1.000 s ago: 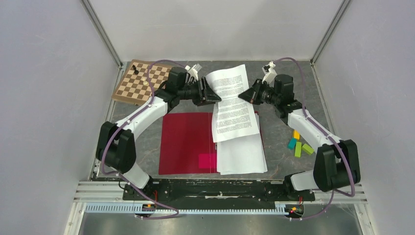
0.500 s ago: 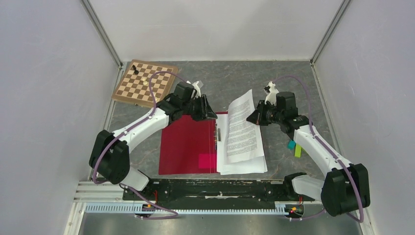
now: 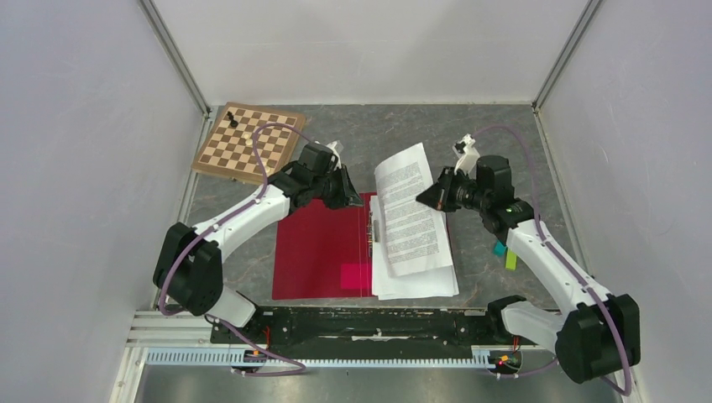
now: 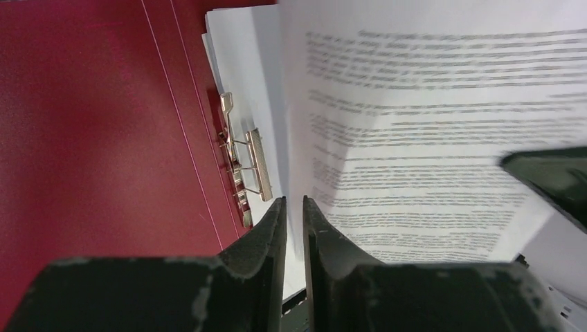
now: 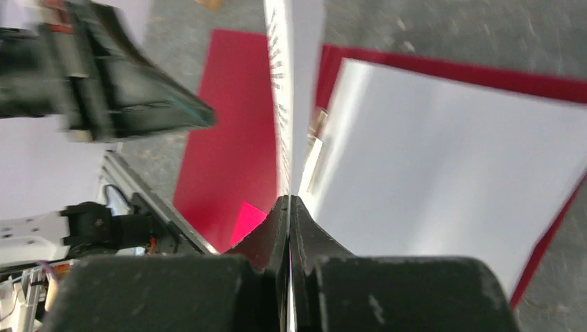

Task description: Put the files into the folder

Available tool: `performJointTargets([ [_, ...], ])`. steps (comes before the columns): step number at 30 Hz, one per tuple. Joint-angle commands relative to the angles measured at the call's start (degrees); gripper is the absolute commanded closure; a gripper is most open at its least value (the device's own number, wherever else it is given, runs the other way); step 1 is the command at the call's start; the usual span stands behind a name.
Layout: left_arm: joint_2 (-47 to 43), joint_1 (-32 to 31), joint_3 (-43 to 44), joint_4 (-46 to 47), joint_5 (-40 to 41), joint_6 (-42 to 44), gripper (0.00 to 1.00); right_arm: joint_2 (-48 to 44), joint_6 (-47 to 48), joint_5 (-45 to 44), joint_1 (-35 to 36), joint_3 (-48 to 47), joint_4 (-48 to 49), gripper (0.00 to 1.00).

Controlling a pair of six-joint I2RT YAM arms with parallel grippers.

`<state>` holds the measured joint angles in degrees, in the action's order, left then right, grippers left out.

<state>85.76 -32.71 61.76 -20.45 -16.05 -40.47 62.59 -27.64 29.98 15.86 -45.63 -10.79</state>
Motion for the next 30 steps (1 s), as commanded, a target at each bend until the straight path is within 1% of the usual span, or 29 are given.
performJointTargets([
  [1,1.45,-0.32,1.79,0.43,-1.66,1.23,0.81,4.62,1.04,-3.45,-1.65,7.54,0.08,1.0],
  [5,3.02,-1.88,1.78,0.58,-2.43,1.53,0.83,7.44,3.98,-11.39,-2.05,10.49,-0.22,1.0],
  [12,6.24,-5.79,2.18,1.87,-2.72,1.03,0.85,9.12,7.24,-20.98,-2.06,10.14,-2.28,1.0],
  [18,7.87,-6.93,1.98,1.89,-0.74,0.14,0.87,8.99,5.73,-20.31,-1.98,11.66,0.2,1.0],
  [23,6.41,-6.79,1.75,-1.78,7.07,0.19,0.88,8.56,3.14,-20.3,-0.23,12.33,2.62,1.0],
  [25,6.01,-6.75,1.17,-2.86,8.93,0.09,0.87,8.37,1.77,-20.87,1.04,12.63,3.44,1.0],
  [30,5.91,-6.59,-1.42,-2.56,9.97,-1.05,0.88,7.99,-1.8,-21.36,3.02,14.17,6.28,1.0],
])
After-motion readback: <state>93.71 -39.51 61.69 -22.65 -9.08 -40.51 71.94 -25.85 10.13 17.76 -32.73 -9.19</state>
